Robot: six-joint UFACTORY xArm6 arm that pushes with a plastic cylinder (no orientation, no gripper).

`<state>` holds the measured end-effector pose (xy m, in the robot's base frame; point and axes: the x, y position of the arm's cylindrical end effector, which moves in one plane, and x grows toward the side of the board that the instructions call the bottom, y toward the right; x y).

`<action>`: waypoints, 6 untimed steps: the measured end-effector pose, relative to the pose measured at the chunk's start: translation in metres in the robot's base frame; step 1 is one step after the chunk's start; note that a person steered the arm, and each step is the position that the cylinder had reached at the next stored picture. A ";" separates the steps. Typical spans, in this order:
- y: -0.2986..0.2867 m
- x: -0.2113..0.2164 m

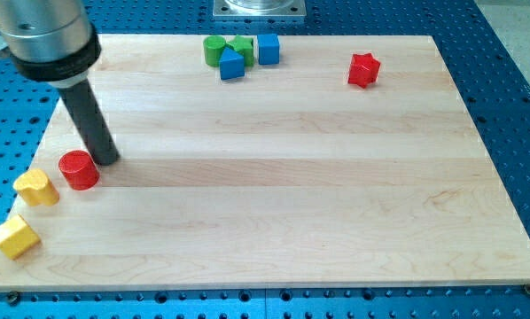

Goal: Slightly push the red star towards the top side

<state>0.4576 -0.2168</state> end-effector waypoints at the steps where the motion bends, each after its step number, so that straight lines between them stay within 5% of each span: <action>1: -0.002 0.033; 2: 0.010 0.042; 3: -0.003 -0.004; 4: 0.088 -0.043; 6: 0.374 -0.080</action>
<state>0.3772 0.1569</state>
